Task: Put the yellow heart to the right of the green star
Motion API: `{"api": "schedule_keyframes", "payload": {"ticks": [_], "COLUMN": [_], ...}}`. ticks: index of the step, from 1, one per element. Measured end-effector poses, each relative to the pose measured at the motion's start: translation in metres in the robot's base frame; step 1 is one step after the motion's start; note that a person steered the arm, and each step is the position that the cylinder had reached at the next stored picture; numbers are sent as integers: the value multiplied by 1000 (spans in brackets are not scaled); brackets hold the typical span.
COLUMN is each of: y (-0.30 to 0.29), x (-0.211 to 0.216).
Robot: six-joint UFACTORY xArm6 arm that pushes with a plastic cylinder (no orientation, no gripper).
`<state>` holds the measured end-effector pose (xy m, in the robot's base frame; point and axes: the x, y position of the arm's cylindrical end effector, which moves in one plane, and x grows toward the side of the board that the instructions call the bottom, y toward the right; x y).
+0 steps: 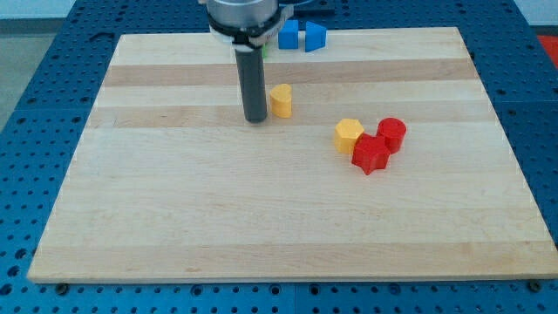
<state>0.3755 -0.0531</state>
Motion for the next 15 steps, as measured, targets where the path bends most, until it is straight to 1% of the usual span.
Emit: {"api": "schedule_keyframes", "payload": {"ticks": [1, 2, 3, 4, 5, 6, 7, 8, 10, 11, 12, 13, 14, 15], "y": [6, 6, 28, 63, 64, 64, 39, 20, 58, 59, 63, 98, 103, 99], "x": [-23, 10, 31, 6, -30, -22, 5, -12, -81, -83, -57, -68, -106, -133]}}
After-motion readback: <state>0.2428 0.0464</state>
